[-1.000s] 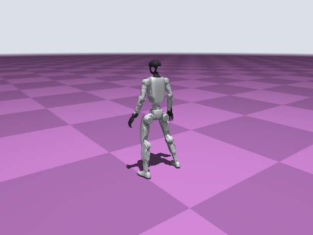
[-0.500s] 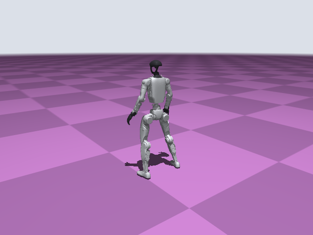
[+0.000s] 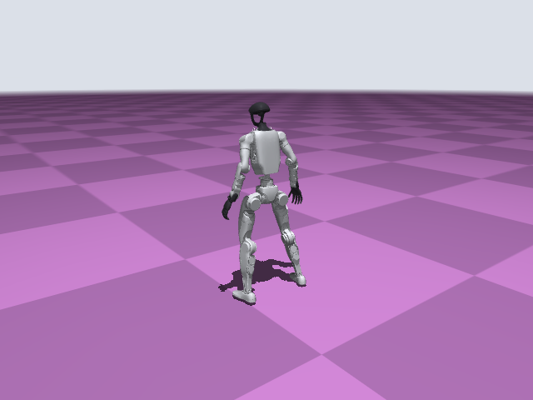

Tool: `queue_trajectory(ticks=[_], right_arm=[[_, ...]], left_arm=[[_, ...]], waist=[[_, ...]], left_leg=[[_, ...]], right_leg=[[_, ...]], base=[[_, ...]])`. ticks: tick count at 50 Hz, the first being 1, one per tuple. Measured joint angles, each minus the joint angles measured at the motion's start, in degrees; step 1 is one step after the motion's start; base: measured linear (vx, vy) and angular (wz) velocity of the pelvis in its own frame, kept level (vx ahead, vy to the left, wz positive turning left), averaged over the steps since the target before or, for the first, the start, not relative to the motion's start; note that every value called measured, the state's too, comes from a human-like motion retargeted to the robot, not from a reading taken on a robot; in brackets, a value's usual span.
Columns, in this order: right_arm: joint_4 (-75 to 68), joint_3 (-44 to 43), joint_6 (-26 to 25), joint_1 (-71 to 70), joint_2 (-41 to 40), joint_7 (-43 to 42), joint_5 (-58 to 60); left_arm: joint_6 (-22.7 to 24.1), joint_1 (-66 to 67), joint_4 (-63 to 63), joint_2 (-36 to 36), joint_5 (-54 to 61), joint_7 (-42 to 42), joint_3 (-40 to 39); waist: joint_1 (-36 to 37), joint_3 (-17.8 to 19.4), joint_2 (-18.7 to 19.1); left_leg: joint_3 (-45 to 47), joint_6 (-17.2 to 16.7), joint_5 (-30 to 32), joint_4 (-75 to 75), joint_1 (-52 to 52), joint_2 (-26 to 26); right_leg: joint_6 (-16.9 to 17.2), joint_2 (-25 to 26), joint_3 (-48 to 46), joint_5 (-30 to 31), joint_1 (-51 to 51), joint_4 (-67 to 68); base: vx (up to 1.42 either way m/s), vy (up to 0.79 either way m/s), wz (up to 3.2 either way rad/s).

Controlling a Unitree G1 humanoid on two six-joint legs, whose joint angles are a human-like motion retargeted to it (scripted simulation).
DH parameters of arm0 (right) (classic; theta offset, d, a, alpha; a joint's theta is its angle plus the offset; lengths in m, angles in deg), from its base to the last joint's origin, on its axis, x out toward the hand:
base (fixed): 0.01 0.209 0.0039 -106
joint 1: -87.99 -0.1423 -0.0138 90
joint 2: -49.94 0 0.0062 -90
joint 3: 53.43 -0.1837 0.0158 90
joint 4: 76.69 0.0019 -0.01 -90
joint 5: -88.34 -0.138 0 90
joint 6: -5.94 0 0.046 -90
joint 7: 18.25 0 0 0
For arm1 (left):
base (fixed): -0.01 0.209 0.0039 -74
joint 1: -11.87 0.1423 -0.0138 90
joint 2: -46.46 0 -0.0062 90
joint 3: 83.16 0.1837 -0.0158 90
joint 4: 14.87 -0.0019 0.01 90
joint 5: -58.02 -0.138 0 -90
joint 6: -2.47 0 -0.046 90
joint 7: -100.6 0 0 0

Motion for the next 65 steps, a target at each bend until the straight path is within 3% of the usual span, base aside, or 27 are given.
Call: queue_trajectory(ticks=[7, 13, 15, 18, 21, 25, 30, 33, 35, 37, 38, 40, 41, 42, 43, 45, 47, 50, 51, 56, 58, 59, 60, 62, 63, 65], right_arm=[[18.63, -8.46, 2.60, 3.71, 1.03, -3.24, -4.38], [30.76, -9.69, 3.67, 1.89, 3.15, -8.27, -3.15], [33.46, -9.93, 0.49, -0.22, 3.70, -6.74, -1.92], [38.12, -7.81, 0.48, -0.45, 5.99, -6.41, -2.18], [41.14, -6.75, 1.58, -1.03, 6.76, -10.34, -1.30], [34.63, -4.68, 0.80, -9.21, 6.69, -18.90, -1.82], [11.53, 2.95, -2.76, -30.09, 5.01, -17.88, -9.77], [17.40, 9.46, -0.39, -35.12, 6.75, -19.23, -13.25], [30.64, 10.46, 2.37, -30.53, 9.85, -18.65, -10.73], [42.30, 6.66, 3.69, -19.84, 11.74, -13.52, -5.04], [45.93, 4.20, 4.13, -13.92, 11.42, -11.59, -3.58], [48.09, -0.09, 4.32, -3.37, 8.64, -9.51, -3.56], [46.62, -1.67, 3.83, 0.41, 6.66, -9.72, -4.21], [44.91, -3.11, 3.25, 3.70, 4.90, -10.13, -4.78], [42.75, -4.28, 2.46, 6.04, 3.56, -10.94, -5.17], [38.78, -5.85, 1.06, 9.03, 2.30, -12.19, -5.82], [35.40, -6.44, 0.26, 10.12, 2.26, -11.49, -6.99], [30.96, -5.83, -0.13, 10.02, 3.12, -7.40, -9.37], [29.82, -5.25, -0.18, 9.70, 3.99, -5.76, -9.55], [28.95, -2.84, 0.15, 9.07, 10.78, -0.42, -5.88], [30.69, -2.55, 0.57, 8.49, 14.61, 1.39, -3.46], [31.88, -2.71, 0.90, 8.10, 16.55, 2.04, -2.55], [33.15, -2.97, 1.27, 7.63, 18.50, 2.59, -1.77], [34.02, -4.10, 1.47, 4.11, 21.11, 2.31, -2.31], [33.37, -4.59, 1.23, 1.99, 21.24, 1.22, -2.74], [29.69, -4.78, -0.75, -2.46, 19.36, -2.58, -3.23]], left_arm=[[0.46, 2.71, 8.97, -2.79, 0.39, -0.62, -1.57], [1.64, 0.99, 17.02, -3.97, 5.83, 2.23, -3.28], [1.85, -1.40, 19.22, -3.58, 3.99, 2.34, -4.08], [2.99, -2.33, 24.43, -5.34, 7.21, 4.25, -2.55], [3.54, -4.38, 27.01, -7.42, 5.44, 6.68, -0.89], [0.87, -14.82, 19.24, -6.22, 3.70, 11.79, -0.39], [-3.89, -34.58, -6.72, -0.51, 18.44, 16.70, -1.47], [-1.89, -39.17, -4.03, -2.85, 16.54, 19.21, 7.76], [1.36, -35.92, 8.33, -7.38, 9.94, 20.96, 14.55], [3.19, -27.40, 20.85, -10.65, 1.10, 18.10, 14.30], [3.55, -22.16, 26.00, -11.55, -1.44, 15.70, 12.92], [3.56, -11.96, 32.42, -11.27, -3.04, 10.58, 9.97], [3.35, -8.08, 33.06, -10.24, -2.48, 8.83, 9.18], [3.11, -4.75, 33.24, -9.31, -1.92, 7.51, 8.59], [2.84, -2.49, 32.48, -8.55, -1.37, 7.04, 8.39], [2.13, 0.10, 30.19, -8.22, -0.88, 7.45, 8.07], [1.57, 1.03, 27.43, -9.13, -0.83, 8.09, 7.38], [0.98, 2.14, 23.06, -11.03, -0.58, 7.40, 5.34], [0.93, 2.57, 21.75, -11.69, -0.52, 7.01, 4.50], [0.94, 5.44, 19.30, -15.90, -0.52, 6.16, 0.65], [1.28, 6.97, 20.64, -17.84, -0.45, 5.62, -1.05], [1.39, 7.71, 21.56, -18.74, -0.43, 5.41, -1.78], [1.44, 8.39, 22.51, -19.60, -0.41, 5.25, -2.50], [0.11, 6.96, 22.12, -20.13, -0.10, 5.96, -4.00], [-0.67, 5.65, 20.49, -19.71, 0.30, 6.50, -4.74], [-2.31, 2.00, 14.62, -16.72, 1.95, 7.17, -5.80]], waist=[[-0.89, 7.95, -0.53], [-2.57, 18.79, -1.49], [-2.82, 22.22, -1.97], [-3.75, 22.25, -2.28], [-4.73, 22.25, -1.30], [-5.30, 22.25, 0.28], [-7.63, 22.25, 0.78], [-8.27, 22.21, 0.61], [-7.13, 20.89, 0.44], [-5.97, 15.72, 0.54], [-5.60, 12.36, 0.73], [-5.30, 5.00, 1.39], [-5.17, 1.86, 1.70], [-4.94, -0.88, 1.92], [-4.50, -2.80, 1.98], [-3.06, -4.57, 1.63], [-1.20, -4.10, 0.89], [0.82, -2.43, -0.56], [1.09, -1.83, -1.20], [2.40, 0.35, -3.13], [2.46, 1.69, -3.21], [2.50, 2.90, -3.28], [2.57, 4.34, -3.37], [2.46, 10.85, -3.14], [2.52, 14.65, -2.48], [2.84, 20.75, -2.23]], left_leg=[[0.47, -0.06, 0.86, -0.02, -1.63, 0.38], [0.93, 0.35, 1.29, 2.42, -6.67, 0.70], [1.76, 0.78, 1.21, 3.82, -10.80, 0.44], [1.01, 2.58, -3.66, 14.49, -23.17, 1.61], [-1.77, 3.47, -13.49, 35.91, -38.38, 5.05], [-6.37, 5.31, -20.79, 55.99, -51.96, 6.61], [-9.37, 6.44, -26.61, 69.67, -53.51, 7.58], [-7.89, 6.99, -27.07, 66.50, -45.40, 7.32], [-5.58, 6.29, -25.63, 58.39, -34.09, 6.80], [-3.01, 5.64, -16.89, 46.28, -22.15, 5.11], [-2.64, 4.93, -9.66, 40.07, -16.98, 4.21], [-3.95, 2.38, 9.29, 27.90, -9.29, 2.26], [-5.76, 0.52, 16.94, 22.61, -6.72, 1.12], [-7.57, -0.95, 22.54, 18.09, -4.51, -0.02], [-9.39, -1.67, 24.02, 15.12, -3.02, -1.15], [-11.49, -1.43, 20.30, 12.51, -1.58, -3.02], [-11.32, -1.72, 17.82, 11.10, -1.39, -4.04], [-10.07, -3.62, 20.69, 6.17, -1.39, -4.75], [-9.40, -3.56, 18.99, 4.47, -1.47, -5.00], [0.25, -2.38, -2.04, 0.05, -3.13, -1.14], [3.56, -2.76, -6.45, 0.19, -4.01, 1.25], [3.00, -1.94, -5.74, 1.14, -4.46, 1.16], [1.60, -0.60, -4.02, 2.53, -4.96, 0.52], [-4.04, 4.99, -1.27, 18.62, -10.25, -0.15], [-6.46, 5.45, -3.20, 30.19, -13.64, 1.13], [-8.44, 4.35, -9.94, 45.58, -16.83, 2.58]], right_leg=[[0.68, 0.53, 1.48, 1.03, -2.75, 0.79], [0.51, 1.04, 4.35, 2.60, -8.91, 2.83], [0.50, 0.77, 6.25, 3.33, -14.04, 4.31], [-0.78, 0.65, 8.28, -1.80, -25.99, 12.92], [-2.49, 0.17, 8.39, -12.16, -38.85, 30.87], [-5.73, -1.06, 9.91, -20.64, -51.32, 50.78], [-11.11, -2.65, 11.54, -28.89, -52.96, 66.40], [-11.73, -4.18, 10.24, -29.88, -44.92, 63.61], [-10.03, -5.18, 7.35, -27.71, -34.13, 56.40], [-9.33, -5.63, 4.50, -19.09, -22.07, 44.82], [-9.18, -5.35, 3.29, -11.74, -16.69, 39.12], [-8.00, -3.78, 2.64, 8.73, -8.27, 27.63], [-5.96, -2.62, 3.78, 18.29, -5.25, 22.28], [-4.00, -1.54, 5.20, 25.69, -2.64, 17.70], [-2.23, -0.60, 7.17, 28.77, -0.86, 14.64], [-1.21, 0.33, 9.99, 26.55, 0.40, 12.66], [-1.49, 0.43, 10.41, 23.15, -0.41, 12.52], [-0.06, 0.96, 10.23, 23.96, -1.37, 7.88], [0.87, 0.86, 9.95, 24.12, -1.52, 5.68], [2.64, 2.67, 7.69, 22.83, -4.19, -1.67], [2.64, 4.45, 9.57, 23.28, -5.32, -2.38], [2.64, 4.29, 11.20, 21.70, -5.55, -1.28], [2.64, 3.63, 13.04, 19.20, -5.63, 0.45], [-2.60, 2.35, 15.00, 3.16, -7.81, 15.91], [-5.60, 3.13, 15.31, -5.31, -9.74, 26.97], [-6.54, 3.24, 16.15, -15.11, -12.99, 43.81]], base=[[-0.09, -0.02, -0.09], [-0.23, 0.00, -0.21], [-0.33, 0.03, -0.34], [-0.29, 0.04, -0.15], [-0.09, 0.03, 0.05], [0.03, 0.01, 0.10], [0.31, 0.00, 0.20], [0.52, 0.03, 0.16], [0.82, 0.01, 0.04], [1.08, 0.07, 0.15], [1.17, 0.07, 0.34], [1.15, 0.07, 0.56], [1.07, 0.06, 0.70], [0.98, 0.06, 0.70], [0.91, 0.05, 0.60], [0.81, 0.04, 0.39], [0.70, 0.01, 0.15], [0.64, -0.02, 0.12], [0.62, -0.04, 0.19], [0.61, -0.16, 0.21], [0.58, -0.18, 0.30], [0.54, 0.02, 0.27], [0.46, 0.16, 0.22], [0.34, 0.16, 0.19], [0.27, 0.04, 0.12], [0.26, -0.02, 0.08]])
